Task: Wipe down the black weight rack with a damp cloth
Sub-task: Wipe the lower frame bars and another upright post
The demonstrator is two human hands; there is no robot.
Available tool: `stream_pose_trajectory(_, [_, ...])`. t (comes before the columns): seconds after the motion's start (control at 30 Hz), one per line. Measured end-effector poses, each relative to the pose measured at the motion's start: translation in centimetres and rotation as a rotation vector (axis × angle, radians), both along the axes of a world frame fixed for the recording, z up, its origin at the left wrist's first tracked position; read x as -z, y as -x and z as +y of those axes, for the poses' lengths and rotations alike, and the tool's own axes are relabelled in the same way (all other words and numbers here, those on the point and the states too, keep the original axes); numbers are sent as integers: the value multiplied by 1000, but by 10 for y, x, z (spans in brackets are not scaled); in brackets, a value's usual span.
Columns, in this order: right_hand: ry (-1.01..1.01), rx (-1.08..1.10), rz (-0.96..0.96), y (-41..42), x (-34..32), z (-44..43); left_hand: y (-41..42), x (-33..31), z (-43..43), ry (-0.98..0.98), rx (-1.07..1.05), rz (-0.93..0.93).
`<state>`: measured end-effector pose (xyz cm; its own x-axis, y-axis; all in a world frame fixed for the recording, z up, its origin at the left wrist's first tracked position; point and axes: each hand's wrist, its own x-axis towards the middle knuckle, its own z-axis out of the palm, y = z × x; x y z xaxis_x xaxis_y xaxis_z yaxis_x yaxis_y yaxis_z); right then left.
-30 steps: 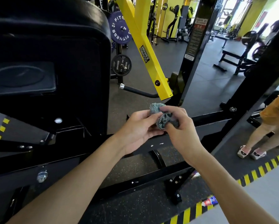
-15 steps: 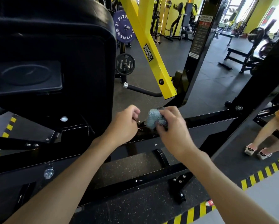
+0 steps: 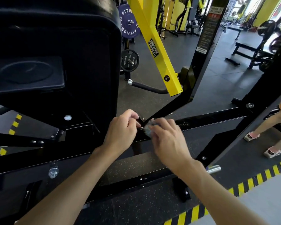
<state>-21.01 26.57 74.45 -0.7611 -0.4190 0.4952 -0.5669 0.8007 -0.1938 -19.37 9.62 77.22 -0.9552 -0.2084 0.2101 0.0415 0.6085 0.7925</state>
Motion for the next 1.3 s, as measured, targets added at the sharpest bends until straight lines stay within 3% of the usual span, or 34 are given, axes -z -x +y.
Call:
stream_pose_trajectory(0.1, [31,113,51,2,-1,9,-2,-2,3,3,-5,5])
stream_pose_trajectory(0.33, [18,-99,33,-12,2,-18,-3,1,1,-11,6,41])
stream_pose_trajectory(0.47, [117,175,63,13,4,25,-3,1,1,21,19,35])
stream_pose_trajectory(0.53, [119,185,69,7,3,18,-3,5,2,145,65,78])
stream_pose_trajectory(0.63, [39,-43,57,-9,6,11,-2,12,10,561,173,119])
stream_pose_trajectory(0.7, [29,-6,68,8,6,25,0,14,13,688,215,103])
stream_pose_trajectory(0.8, [106,236,52,28,4,35,4,11,17,705,233,101])
stream_pose_trajectory(0.97, [37,-58,11,0,8,23,8,8,31,814,278,100])
stream_pose_trajectory(1.03, [73,-7,39,21,7,44,8,7,32,846,271,79])
stream_pose_trajectory(1.13, [151,236,79,36,6,61,8,4,34,859,273,71])
stream_pose_trajectory(1.3, [-22,38,101,15,11,67,15,1,46,875,293,92])
